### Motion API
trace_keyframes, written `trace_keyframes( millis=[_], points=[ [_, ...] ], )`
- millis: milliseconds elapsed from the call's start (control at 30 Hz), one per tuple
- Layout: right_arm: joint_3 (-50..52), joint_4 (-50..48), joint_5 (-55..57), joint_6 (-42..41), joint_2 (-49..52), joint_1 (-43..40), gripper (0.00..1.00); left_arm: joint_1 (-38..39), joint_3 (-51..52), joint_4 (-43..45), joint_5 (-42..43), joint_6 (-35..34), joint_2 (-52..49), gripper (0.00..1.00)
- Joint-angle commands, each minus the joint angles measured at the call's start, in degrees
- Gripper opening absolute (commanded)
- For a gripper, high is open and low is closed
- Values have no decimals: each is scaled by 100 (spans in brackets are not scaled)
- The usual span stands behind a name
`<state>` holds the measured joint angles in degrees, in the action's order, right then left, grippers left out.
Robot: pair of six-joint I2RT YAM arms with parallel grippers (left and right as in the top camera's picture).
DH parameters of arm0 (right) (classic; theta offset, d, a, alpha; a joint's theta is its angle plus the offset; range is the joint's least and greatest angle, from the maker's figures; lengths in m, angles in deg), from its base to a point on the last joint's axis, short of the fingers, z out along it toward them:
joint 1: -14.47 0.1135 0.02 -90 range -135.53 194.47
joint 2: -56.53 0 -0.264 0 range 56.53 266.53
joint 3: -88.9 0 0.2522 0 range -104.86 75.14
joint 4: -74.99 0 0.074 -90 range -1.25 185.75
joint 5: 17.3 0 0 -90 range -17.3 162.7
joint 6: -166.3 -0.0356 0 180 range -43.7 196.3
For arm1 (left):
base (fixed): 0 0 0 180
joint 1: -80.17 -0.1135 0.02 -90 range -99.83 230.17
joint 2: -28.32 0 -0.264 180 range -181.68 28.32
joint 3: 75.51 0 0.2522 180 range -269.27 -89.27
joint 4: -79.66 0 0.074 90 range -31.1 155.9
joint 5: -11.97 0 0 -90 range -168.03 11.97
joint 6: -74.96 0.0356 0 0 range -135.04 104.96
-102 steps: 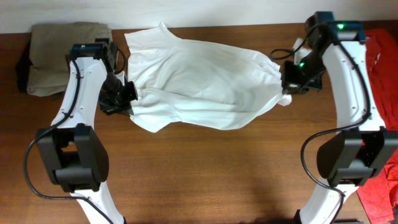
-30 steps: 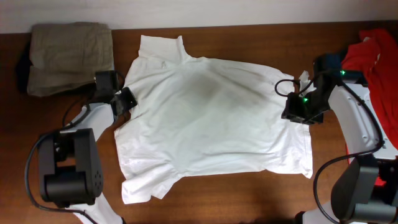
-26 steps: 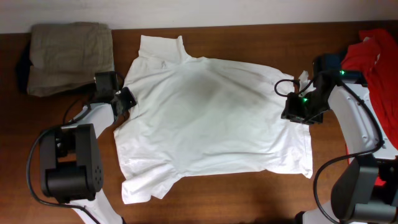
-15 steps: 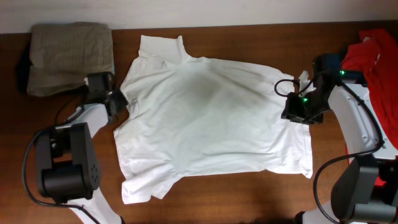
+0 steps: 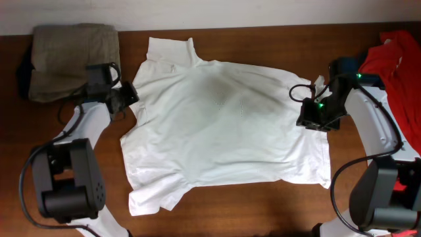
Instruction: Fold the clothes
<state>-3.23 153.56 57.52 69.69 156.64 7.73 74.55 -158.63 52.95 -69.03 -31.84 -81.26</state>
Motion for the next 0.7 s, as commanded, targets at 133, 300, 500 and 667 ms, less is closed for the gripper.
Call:
trace_keyframes(
  millis=[133,300,500,667],
  points=[
    [37,28,-74,15,127,37,31,155,-55,68,-107,133,-866,1],
    [39,31,-74,15,127,37,31,146,-55,90,-439,219,-1047,1],
    [37,15,-70,17,127,35,28,146,-127,90,-1902,800,-1185,2],
    [39,-61,-66,17,127,35,27,146,-577,-31,-2085,1198,-1187,3]
  ],
)
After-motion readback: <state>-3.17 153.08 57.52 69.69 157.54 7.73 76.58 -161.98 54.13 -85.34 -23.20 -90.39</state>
